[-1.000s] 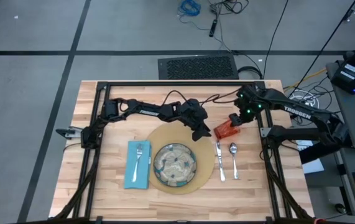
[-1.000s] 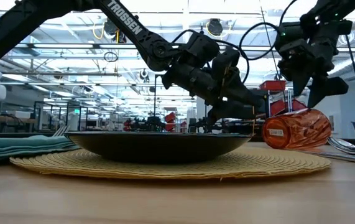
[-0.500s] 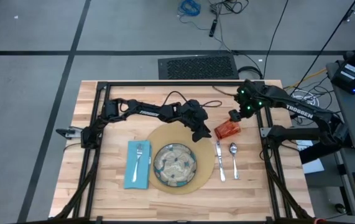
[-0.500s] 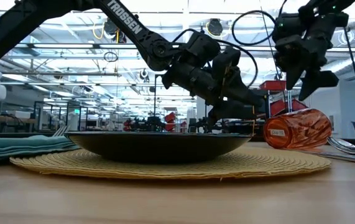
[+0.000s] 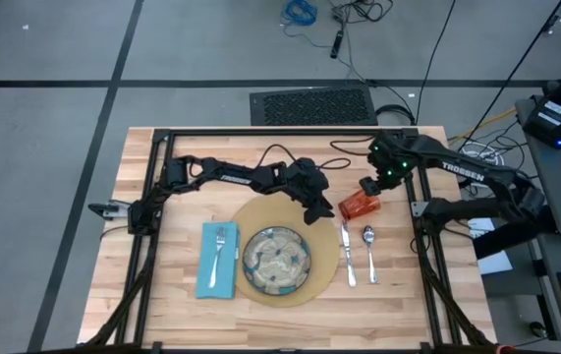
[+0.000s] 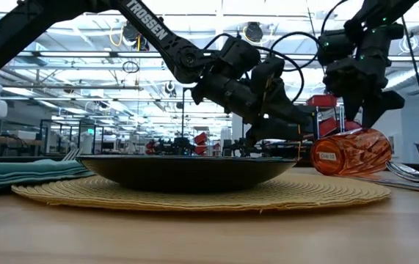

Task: Set table place

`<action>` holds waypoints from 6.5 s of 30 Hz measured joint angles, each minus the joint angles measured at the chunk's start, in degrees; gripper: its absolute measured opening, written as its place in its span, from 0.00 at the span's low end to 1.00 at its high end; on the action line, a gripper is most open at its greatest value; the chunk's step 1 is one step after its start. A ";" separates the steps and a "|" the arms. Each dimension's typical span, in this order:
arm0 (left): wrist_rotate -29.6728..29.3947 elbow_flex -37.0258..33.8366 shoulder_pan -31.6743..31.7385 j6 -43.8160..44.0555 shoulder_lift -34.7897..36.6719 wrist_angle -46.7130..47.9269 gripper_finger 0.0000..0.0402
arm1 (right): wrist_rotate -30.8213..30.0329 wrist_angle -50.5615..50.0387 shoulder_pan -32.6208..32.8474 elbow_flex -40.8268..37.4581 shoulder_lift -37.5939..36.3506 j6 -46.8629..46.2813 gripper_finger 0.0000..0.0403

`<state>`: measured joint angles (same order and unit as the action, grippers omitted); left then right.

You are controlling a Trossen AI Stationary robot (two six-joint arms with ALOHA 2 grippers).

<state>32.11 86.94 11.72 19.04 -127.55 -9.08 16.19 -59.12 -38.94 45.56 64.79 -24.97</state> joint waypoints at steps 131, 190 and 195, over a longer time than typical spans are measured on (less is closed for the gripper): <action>-53.12 -28.39 -1.74 -6.22 62.42 68.04 0.43 | -12.11 -5.14 22.77 37.20 40.22 16.57 0.00; -51.26 -40.07 -6.56 -18.96 71.37 35.78 0.43 | -14.36 12.92 33.89 24.09 -4.08 20.19 0.41; -46.93 -57.15 -6.66 -22.99 78.32 5.39 0.43 | -11.72 40.91 39.81 -1.83 -18.32 22.85 0.41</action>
<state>-14.83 29.79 5.05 -3.95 -49.23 -3.69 4.46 -18.21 0.87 43.73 46.47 -2.12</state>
